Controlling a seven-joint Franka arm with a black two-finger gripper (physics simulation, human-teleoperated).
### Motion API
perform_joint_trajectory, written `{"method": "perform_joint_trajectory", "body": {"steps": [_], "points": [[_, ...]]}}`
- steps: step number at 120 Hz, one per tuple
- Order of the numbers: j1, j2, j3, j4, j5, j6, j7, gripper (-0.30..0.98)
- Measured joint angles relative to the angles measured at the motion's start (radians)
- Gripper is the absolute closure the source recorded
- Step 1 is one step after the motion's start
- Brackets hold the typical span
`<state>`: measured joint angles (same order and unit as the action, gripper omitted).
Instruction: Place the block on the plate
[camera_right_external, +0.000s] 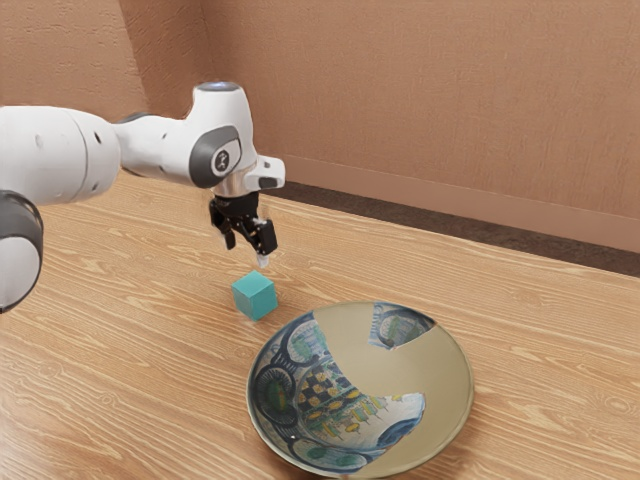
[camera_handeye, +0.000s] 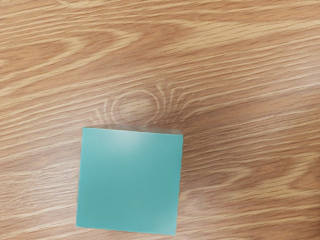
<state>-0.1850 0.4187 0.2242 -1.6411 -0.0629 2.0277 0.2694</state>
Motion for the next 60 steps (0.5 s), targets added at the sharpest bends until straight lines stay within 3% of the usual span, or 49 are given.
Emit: {"method": "perform_joint_trajectory", "body": {"steps": [60], "points": [[0.037, 0.124, 0.000, -0.004, -0.097, 0.133, 0.175, 0.00]]}}
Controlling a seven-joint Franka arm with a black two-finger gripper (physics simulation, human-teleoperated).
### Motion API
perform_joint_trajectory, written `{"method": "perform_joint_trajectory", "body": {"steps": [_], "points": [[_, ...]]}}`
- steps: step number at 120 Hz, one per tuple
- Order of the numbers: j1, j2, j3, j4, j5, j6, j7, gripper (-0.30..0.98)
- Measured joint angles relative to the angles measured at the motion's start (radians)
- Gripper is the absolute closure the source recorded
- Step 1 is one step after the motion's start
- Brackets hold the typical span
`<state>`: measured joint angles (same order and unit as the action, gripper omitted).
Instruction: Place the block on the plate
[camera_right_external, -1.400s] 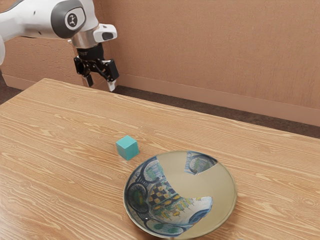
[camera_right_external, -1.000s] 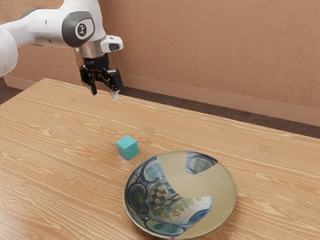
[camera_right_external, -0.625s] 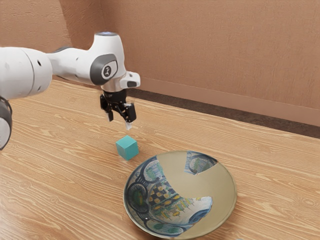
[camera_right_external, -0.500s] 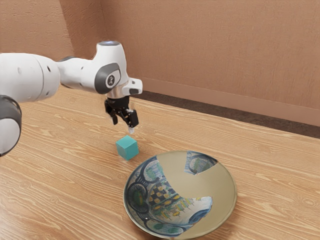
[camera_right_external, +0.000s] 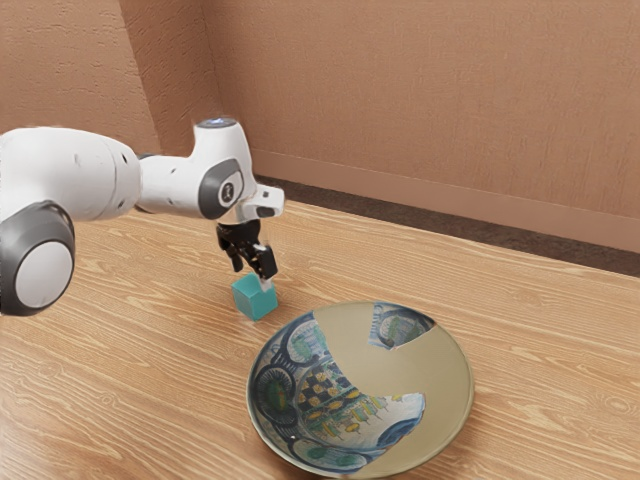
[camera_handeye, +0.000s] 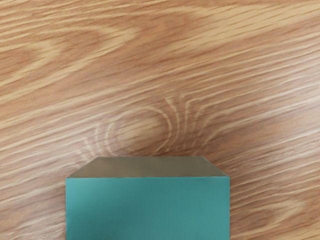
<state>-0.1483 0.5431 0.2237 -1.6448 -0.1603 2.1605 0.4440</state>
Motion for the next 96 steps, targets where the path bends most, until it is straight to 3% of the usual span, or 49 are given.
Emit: {"method": "perform_joint_trajectory", "body": {"steps": [57, 77, 96], "points": [[0.003, 0.072, 0.003, 0.006, -0.019, 0.033, 0.074, 0.00], [0.003, 0.072, 0.003, 0.006, -0.025, 0.038, 0.086, 0.30], [0.003, 0.065, 0.005, 0.009, -0.023, 0.040, 0.092, 0.31]]}}
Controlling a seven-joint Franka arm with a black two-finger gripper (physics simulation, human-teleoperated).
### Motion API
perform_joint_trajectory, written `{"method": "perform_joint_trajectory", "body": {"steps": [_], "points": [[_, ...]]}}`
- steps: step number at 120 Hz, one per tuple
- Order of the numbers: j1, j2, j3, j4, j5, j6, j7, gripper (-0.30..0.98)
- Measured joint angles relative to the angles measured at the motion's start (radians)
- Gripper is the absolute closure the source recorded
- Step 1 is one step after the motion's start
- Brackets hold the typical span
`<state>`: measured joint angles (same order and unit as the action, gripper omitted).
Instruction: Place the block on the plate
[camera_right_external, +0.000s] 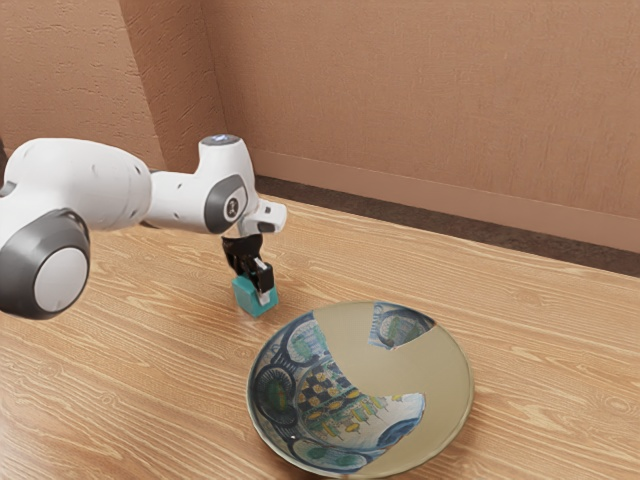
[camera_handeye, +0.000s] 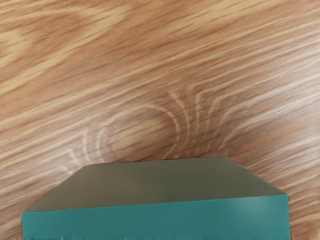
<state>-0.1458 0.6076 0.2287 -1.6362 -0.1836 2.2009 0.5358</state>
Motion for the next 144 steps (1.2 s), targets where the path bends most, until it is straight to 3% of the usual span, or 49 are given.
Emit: {"method": "perform_joint_trajectory", "body": {"steps": [20, 41, 76, 104, 144], "points": [[-0.002, -0.076, 0.002, -0.019, 0.002, -0.010, 0.007, 0.31], [-0.028, -0.255, 0.001, -0.136, 0.006, -0.016, 0.013, 0.32], [-0.170, -0.395, 0.000, -0.221, 0.007, -0.071, 0.017, 0.33], [-0.297, -0.389, -0.001, -0.262, 0.007, -0.100, 0.018, 0.33], [-0.378, -0.229, -0.070, -0.185, -0.002, -0.103, 0.019, 0.34]]}}
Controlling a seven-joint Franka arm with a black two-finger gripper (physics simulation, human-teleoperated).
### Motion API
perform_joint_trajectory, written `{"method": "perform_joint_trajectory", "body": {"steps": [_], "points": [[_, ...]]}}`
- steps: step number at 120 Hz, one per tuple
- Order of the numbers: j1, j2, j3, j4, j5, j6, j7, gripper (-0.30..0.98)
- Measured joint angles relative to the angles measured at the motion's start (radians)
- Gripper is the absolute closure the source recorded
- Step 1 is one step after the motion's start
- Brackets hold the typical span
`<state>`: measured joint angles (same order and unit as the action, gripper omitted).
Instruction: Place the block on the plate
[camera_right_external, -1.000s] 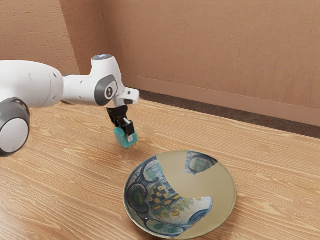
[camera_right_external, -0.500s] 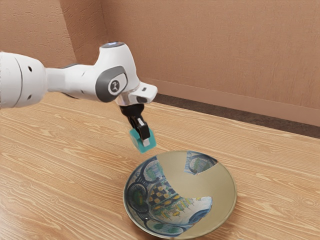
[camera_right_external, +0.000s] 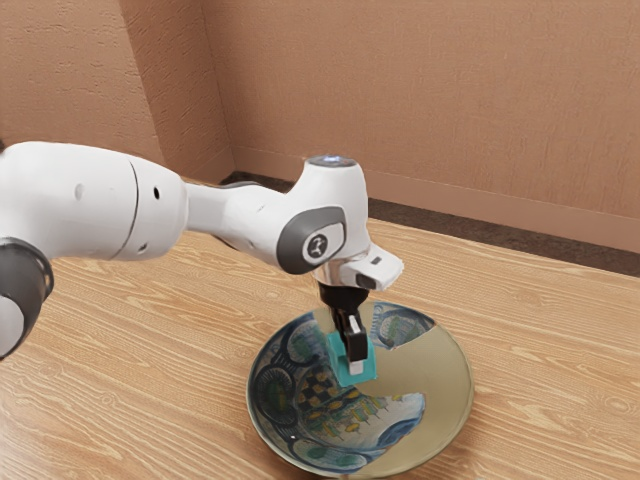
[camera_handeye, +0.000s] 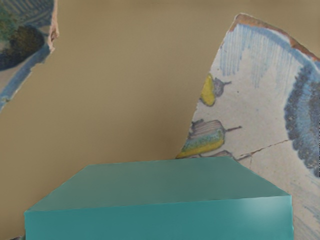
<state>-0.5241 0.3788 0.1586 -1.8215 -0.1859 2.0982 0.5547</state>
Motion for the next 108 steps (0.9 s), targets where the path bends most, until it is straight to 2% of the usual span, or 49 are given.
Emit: {"method": "perform_joint_trajectory", "body": {"steps": [16, 44, 78, 108], "points": [[-0.001, 0.056, -0.012, 0.033, -0.004, 0.006, 0.000, 0.33], [-0.008, 0.062, -0.020, 0.036, -0.025, 0.008, 0.004, 0.12], [0.001, -0.049, -0.015, 0.026, -0.028, -0.011, 0.003, 0.03], [0.126, -0.111, 0.045, 0.035, -0.020, -0.069, -0.015, 0.01]]}}
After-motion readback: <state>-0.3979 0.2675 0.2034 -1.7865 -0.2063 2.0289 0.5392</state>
